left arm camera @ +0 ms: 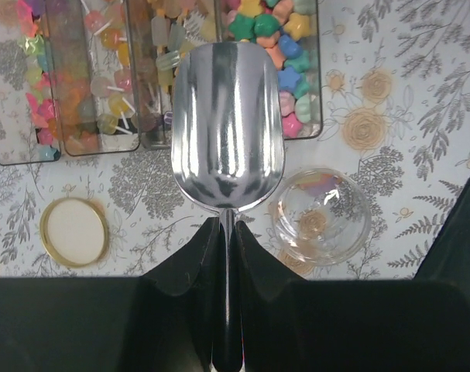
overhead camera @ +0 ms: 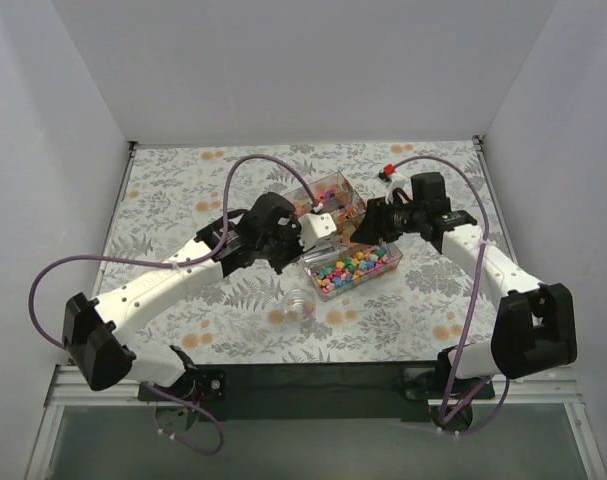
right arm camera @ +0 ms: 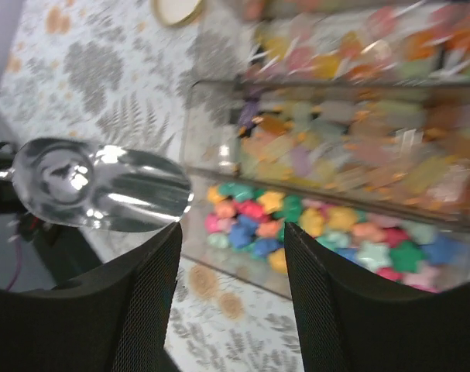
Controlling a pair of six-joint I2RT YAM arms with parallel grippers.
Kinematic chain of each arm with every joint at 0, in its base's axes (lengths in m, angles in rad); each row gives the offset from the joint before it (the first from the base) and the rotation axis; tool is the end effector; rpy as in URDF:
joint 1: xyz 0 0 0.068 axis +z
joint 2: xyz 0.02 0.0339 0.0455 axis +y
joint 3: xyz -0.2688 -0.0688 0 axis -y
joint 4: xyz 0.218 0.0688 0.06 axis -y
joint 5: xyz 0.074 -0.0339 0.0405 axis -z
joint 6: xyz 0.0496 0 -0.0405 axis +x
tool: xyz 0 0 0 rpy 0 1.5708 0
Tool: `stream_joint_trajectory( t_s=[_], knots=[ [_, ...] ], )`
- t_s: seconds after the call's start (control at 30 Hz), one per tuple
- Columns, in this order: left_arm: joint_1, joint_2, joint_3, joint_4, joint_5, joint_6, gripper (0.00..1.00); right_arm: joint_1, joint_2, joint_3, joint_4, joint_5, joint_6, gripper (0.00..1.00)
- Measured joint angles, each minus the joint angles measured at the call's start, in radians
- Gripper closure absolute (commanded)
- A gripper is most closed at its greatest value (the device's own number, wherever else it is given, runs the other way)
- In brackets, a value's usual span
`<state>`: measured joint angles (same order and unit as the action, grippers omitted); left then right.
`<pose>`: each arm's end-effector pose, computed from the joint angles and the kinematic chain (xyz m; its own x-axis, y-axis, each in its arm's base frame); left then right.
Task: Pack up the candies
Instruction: Pick up the fake candies from the storage box.
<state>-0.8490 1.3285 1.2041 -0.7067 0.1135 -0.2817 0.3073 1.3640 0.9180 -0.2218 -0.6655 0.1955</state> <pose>0.1691 -0.2006 0.3159 -0.6902 0.3660 -0.6242 0.6292 0.7297 -0.2677 0.2539 0.1127 0.2667 -0.7150 -0.0666 -0.6960 -0.5720 0.6280 0.5276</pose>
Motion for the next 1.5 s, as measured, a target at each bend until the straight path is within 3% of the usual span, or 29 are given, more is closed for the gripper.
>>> stream_joint_trajectory(
  t_s=[0.27,0.5,0.9,1.23,1.5],
  knots=[
    [0.038,0.224,0.262,-0.172,-0.047,0.006,1.0,-0.027,0.144,0.314,-0.161,0.362,-0.13,0.37],
    [0.038,0.357,0.377,-0.296,-0.073,-0.015,1.0,-0.034,0.288,0.383,-0.21,0.539,-0.196,0.44],
    [0.038,0.543,0.596,-0.432,-0.133,-0.011,1.0,-0.044,0.46,0.461,-0.252,0.577,-0.281,0.5],
    [0.038,0.694,0.753,-0.491,-0.166,0.039,1.0,-0.037,0.502,0.493,-0.251,0.546,-0.308,0.72],
    [0.036,0.712,0.771,-0.529,-0.188,0.065,1.0,-0.031,0.507,0.494,-0.25,0.528,-0.323,0.85]
  ],
)
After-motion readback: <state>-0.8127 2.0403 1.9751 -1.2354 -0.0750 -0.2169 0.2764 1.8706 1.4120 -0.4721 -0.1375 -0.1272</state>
